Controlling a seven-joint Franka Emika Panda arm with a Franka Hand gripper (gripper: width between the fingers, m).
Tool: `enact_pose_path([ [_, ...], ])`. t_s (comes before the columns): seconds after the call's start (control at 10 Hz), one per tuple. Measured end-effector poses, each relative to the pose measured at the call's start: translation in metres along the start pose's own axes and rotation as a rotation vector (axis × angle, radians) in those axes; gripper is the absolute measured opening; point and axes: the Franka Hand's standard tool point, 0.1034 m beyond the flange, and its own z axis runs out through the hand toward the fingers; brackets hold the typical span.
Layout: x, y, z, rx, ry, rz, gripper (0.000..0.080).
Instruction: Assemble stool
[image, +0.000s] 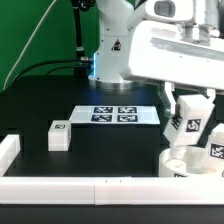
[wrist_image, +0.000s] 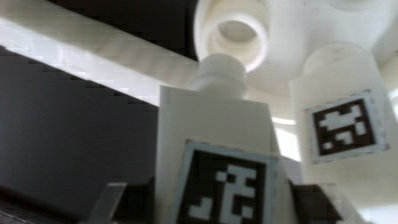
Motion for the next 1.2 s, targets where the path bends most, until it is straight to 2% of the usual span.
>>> enact_pose_path([
  [0.1, -0.002, -0.006, 0.002, 0.003, -0.005, -0.010, 0.0324],
  [0.4, -0.007, 0.006, 0.005, -0.005, -0.015, 0.002, 0.0324],
  [0.6, -0.010, 0.006, 0.006, -0.005, -0.020, 0.002, 0.0324],
  [1.2, -0.016, -0.006, 0.013, 0.006, -0.034, -0.009, 0.0324],
])
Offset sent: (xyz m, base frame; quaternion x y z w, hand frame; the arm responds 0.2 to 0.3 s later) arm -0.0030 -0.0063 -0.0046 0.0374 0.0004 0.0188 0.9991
